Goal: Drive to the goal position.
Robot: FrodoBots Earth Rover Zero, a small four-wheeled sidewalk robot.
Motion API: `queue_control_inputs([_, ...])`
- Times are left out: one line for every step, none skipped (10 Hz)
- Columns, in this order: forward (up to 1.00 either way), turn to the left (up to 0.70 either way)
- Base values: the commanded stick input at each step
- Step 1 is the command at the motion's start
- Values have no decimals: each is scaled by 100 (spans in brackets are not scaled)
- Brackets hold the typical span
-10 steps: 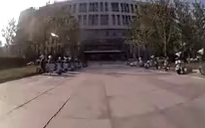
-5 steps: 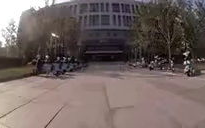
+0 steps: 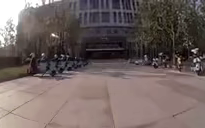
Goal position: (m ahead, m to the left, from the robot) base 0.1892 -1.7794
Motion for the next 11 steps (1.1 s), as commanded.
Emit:
queue_control_inputs([100,1])
queue_control_inputs([100,1])
queue_control_inputs([100,-1])
queue_control_inputs([100,-5])
queue_control_inputs([100,-31])
queue_control_inputs([100,-39])
queue_control_inputs([100,-39])
queue_control_inputs([100,-39])
queue_control_inputs([100,-39])
queue_control_inputs([100,-39])
queue_control_inputs([100,-39])
